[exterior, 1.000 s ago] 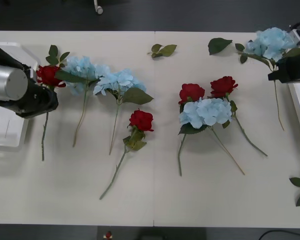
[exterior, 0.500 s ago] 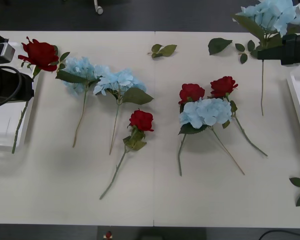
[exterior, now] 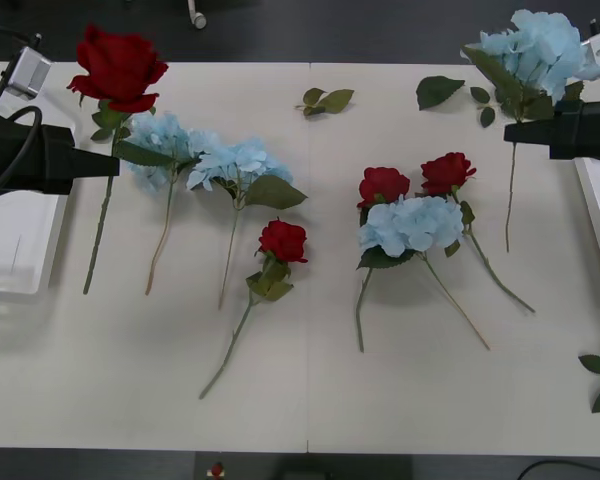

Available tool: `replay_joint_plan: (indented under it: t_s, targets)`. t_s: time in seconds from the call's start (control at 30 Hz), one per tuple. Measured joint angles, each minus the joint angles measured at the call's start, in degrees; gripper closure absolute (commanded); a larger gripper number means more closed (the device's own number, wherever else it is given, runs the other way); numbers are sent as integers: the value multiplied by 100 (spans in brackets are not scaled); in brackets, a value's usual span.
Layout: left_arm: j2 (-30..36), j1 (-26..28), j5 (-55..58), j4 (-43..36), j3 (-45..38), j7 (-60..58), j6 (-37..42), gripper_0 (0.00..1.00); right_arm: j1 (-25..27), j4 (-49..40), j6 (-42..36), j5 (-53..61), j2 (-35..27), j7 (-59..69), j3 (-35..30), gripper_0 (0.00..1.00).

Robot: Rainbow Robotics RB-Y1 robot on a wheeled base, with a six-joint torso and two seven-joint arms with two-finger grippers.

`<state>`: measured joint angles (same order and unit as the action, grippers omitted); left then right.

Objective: Put the red flowers into the right box and the blue flowers into the left box

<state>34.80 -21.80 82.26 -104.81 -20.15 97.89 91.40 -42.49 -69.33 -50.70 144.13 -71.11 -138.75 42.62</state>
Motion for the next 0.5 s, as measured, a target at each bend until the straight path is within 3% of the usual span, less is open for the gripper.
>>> replay_joint_plan:
  t_s: [0.23, 0.5]
  targets:
    - [0, -11, 1851, 452, 17, 286, -63, 100, 0, 545, -96, -1379, 0, 811, 0, 100]
    - [0, -209, 2821, 566, 583, 286, -448, 100, 0, 920, -61, -2537, 14, 1232, 1, 100]
